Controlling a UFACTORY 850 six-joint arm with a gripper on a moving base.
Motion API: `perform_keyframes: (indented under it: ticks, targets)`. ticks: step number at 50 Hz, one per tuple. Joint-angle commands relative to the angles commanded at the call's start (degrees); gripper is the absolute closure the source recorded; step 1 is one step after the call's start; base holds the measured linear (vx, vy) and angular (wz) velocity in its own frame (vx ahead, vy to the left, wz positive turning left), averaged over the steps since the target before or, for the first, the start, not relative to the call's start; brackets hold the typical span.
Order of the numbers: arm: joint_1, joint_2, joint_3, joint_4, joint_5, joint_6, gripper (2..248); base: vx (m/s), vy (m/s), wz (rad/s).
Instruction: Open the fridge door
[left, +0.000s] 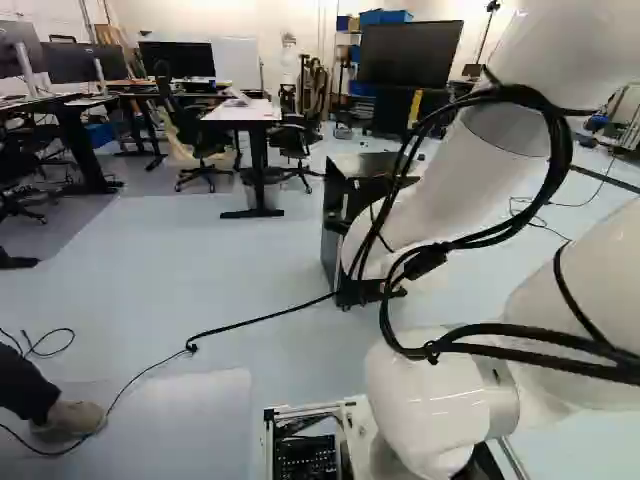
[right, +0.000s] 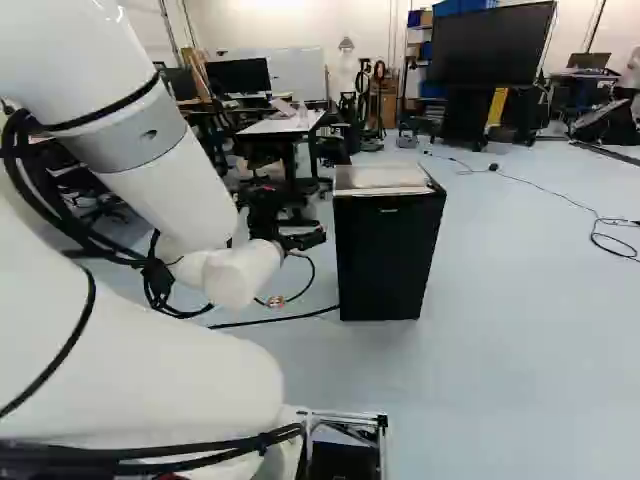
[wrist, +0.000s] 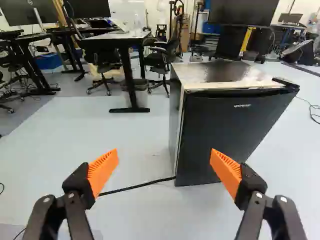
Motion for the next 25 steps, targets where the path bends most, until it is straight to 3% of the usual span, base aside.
perform_keyframes:
  ticks: [25]
  targets:
    - [0.07,-1.42,-1.21,0.00,0.00,0.00,3,0.000,0.000,0.000]
